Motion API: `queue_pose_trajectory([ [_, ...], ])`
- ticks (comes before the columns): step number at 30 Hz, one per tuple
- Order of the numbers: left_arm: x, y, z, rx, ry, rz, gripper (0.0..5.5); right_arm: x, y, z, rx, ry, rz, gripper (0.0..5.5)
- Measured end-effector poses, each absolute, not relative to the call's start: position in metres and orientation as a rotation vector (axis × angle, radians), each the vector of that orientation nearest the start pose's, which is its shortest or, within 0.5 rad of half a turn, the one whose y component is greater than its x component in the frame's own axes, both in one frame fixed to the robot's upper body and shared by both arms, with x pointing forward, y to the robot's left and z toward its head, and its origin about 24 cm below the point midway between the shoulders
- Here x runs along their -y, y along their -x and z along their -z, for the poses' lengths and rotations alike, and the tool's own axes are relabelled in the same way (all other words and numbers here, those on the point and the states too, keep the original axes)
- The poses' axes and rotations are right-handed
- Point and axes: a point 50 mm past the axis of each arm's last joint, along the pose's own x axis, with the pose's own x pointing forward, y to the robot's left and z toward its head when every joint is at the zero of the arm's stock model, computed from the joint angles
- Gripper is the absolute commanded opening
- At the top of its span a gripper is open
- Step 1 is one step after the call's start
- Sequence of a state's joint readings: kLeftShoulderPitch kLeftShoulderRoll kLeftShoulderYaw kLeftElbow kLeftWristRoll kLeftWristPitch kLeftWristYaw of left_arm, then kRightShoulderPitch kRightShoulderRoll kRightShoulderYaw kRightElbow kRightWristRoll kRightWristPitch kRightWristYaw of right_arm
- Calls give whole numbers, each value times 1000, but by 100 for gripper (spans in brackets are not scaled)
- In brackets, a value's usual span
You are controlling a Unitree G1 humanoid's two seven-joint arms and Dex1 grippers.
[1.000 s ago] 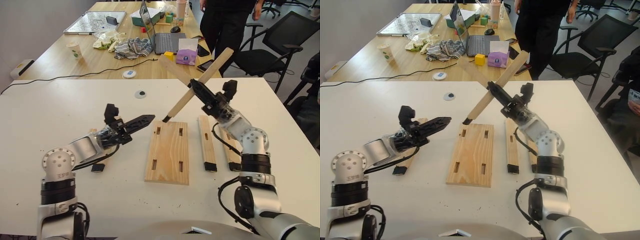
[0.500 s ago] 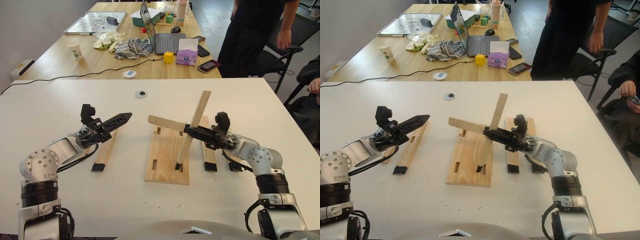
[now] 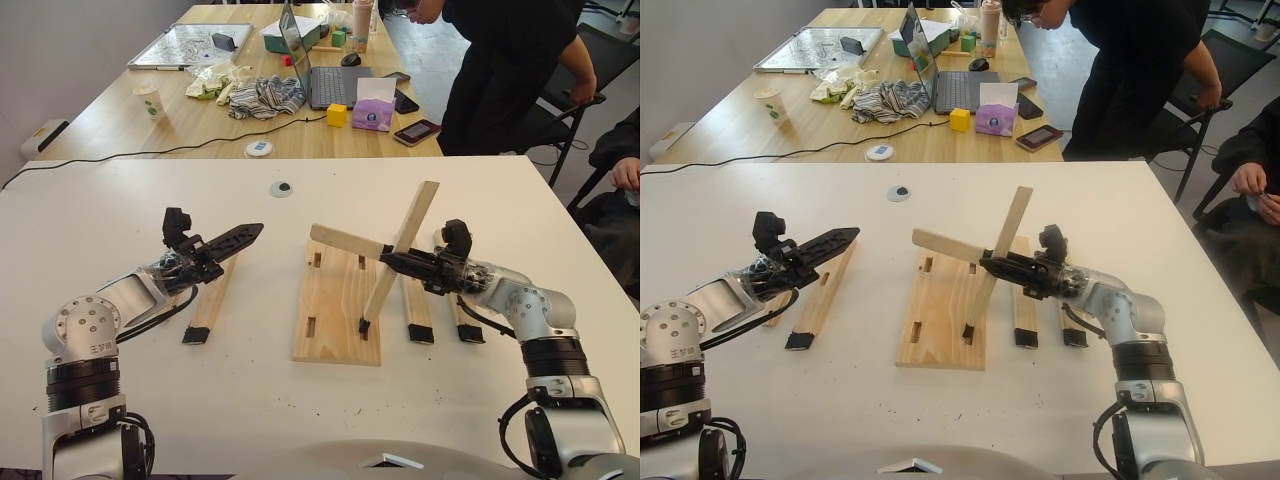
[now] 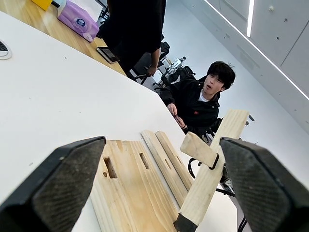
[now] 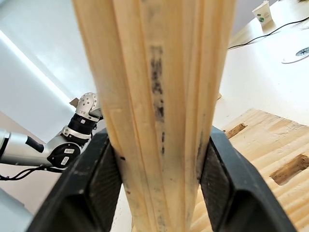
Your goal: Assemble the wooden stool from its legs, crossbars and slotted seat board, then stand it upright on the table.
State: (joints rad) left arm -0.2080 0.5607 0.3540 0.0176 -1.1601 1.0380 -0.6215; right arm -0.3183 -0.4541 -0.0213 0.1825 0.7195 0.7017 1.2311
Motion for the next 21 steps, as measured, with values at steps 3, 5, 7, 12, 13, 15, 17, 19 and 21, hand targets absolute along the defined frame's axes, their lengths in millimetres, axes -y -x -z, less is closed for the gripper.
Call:
queue_pose_trajectory([
  [3,-236,-254,-113,-358,779,779,436,172,-259,-87,-220,-350,-1425,205],
  [5,-236,-254,-113,-358,780,779,436,171,-252,-88,-129,-190,-1515,205],
  [7,-236,-254,-113,-358,780,779,436,167,-249,-88,-50,-117,-1564,205],
  [12,-233,-254,-111,-354,795,784,436,162,-247,-88,53,22,-1623,205],
  [13,-232,-254,-111,-354,798,785,436,163,-247,-89,55,61,-1631,205],
  [15,-231,-254,-110,-353,803,786,436,163,-246,-89,76,106,-1640,205],
  [17,-231,-254,-109,-354,809,786,436,163,-246,-89,90,148,-1644,205],
  [19,-230,-253,-107,-356,818,785,436,161,-249,-92,80,198,-1657,205],
  [21,-228,-253,-105,-354,830,789,436,155,-253,-96,72,245,-1689,205],
])
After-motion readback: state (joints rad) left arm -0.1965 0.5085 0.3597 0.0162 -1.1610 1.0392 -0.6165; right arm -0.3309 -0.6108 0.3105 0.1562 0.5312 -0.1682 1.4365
